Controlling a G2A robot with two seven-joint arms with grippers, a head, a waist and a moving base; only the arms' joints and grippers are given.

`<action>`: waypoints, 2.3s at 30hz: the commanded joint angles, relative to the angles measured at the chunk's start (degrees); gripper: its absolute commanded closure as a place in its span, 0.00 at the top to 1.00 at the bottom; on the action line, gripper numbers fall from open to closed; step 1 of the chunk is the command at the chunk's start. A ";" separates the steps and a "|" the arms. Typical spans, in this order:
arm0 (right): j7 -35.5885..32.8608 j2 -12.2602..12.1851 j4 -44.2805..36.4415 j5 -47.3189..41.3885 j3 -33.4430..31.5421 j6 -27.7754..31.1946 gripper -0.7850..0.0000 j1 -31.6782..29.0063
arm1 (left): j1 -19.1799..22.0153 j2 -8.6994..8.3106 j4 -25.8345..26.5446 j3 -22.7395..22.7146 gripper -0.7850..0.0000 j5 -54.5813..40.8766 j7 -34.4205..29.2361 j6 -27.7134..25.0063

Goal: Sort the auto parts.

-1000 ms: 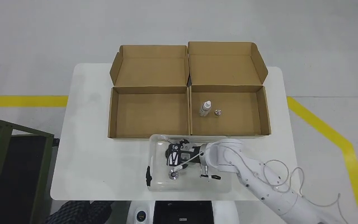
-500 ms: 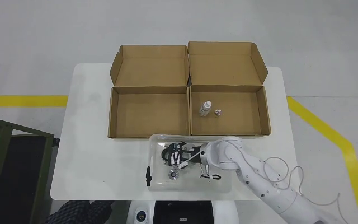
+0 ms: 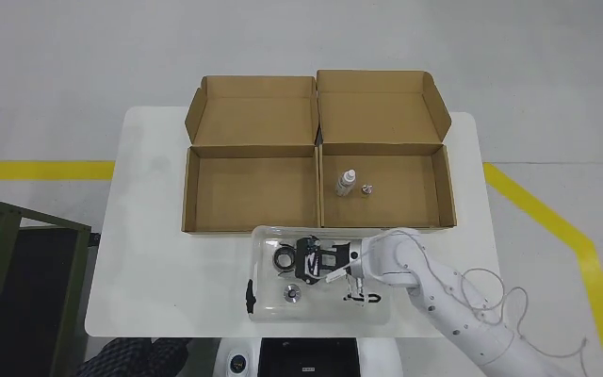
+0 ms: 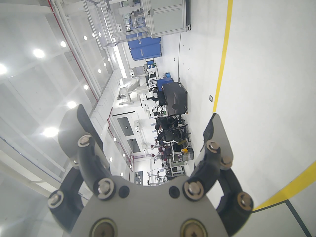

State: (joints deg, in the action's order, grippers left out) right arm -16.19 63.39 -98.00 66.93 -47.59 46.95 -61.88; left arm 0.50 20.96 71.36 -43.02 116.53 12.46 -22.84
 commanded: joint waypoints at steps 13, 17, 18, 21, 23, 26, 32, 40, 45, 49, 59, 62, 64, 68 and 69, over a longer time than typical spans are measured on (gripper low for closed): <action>7.67 -2.69 -7.04 -4.81 -11.17 3.51 0.00 -7.90 | 0.00 0.00 0.00 0.00 1.00 0.00 0.00 0.00; 9.87 -3.14 -7.15 -7.14 -13.70 4.56 0.00 -9.31 | 0.00 0.00 0.00 0.00 1.00 0.00 0.00 0.00; 10.34 -3.22 -7.03 -7.75 -14.18 4.91 0.00 -9.52 | 0.00 0.00 0.00 0.00 1.00 0.00 0.00 0.00; 12.00 -3.39 -6.55 -9.77 -15.48 5.99 0.00 -9.87 | 0.00 0.00 0.00 0.00 1.00 0.00 0.00 0.00; 12.85 -3.49 -6.24 -10.75 -16.31 6.36 0.00 -10.11 | 0.00 0.00 0.00 0.00 1.00 0.00 0.00 0.00; 13.49 -3.64 -6.19 -11.35 -17.42 6.51 0.00 -10.48 | 0.00 0.00 0.00 0.00 1.00 0.00 0.00 0.00; 14.84 -3.80 -6.22 -12.49 -18.89 6.52 0.00 -11.30 | 0.00 0.00 0.00 0.00 1.00 0.00 0.00 0.00; 17.24 -3.76 -5.31 -14.43 -19.89 7.35 0.00 -11.48 | 0.00 0.00 0.00 0.00 1.00 0.00 0.00 0.00; 18.00 -3.68 -5.20 -15.01 -20.25 7.06 0.00 -11.30 | 0.00 0.00 0.00 0.00 1.00 0.00 0.00 0.00; 18.37 -3.56 -5.11 -14.75 -20.41 6.04 0.00 -11.08 | 0.00 0.00 0.00 0.00 1.00 0.00 0.00 0.00; 18.08 -3.03 -4.46 -12.83 -19.31 3.05 0.00 -9.57 | 0.00 0.00 0.00 0.00 1.00 0.00 0.00 0.00; 17.18 -2.86 -4.70 -11.54 -18.94 1.32 0.00 -8.89 | 0.00 0.00 0.00 0.00 1.00 0.00 0.00 0.00; 16.22 -2.72 -4.98 -10.55 -18.42 -0.03 0.00 -8.35 | 0.00 0.00 0.00 0.00 1.00 0.00 0.00 0.00; 13.84 -2.29 -5.08 -8.85 -16.80 -2.97 0.00 -6.73 | 0.00 0.00 0.00 0.00 1.00 0.00 0.00 0.00; 13.26 -2.16 -5.09 -8.50 -16.27 -3.60 0.00 -6.26 | 0.00 0.00 0.00 0.00 1.00 0.00 0.00 0.00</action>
State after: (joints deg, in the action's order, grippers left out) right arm -2.27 61.11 -103.09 58.05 -64.39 44.08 -68.66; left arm 0.50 20.96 71.36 -43.02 116.53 12.46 -22.84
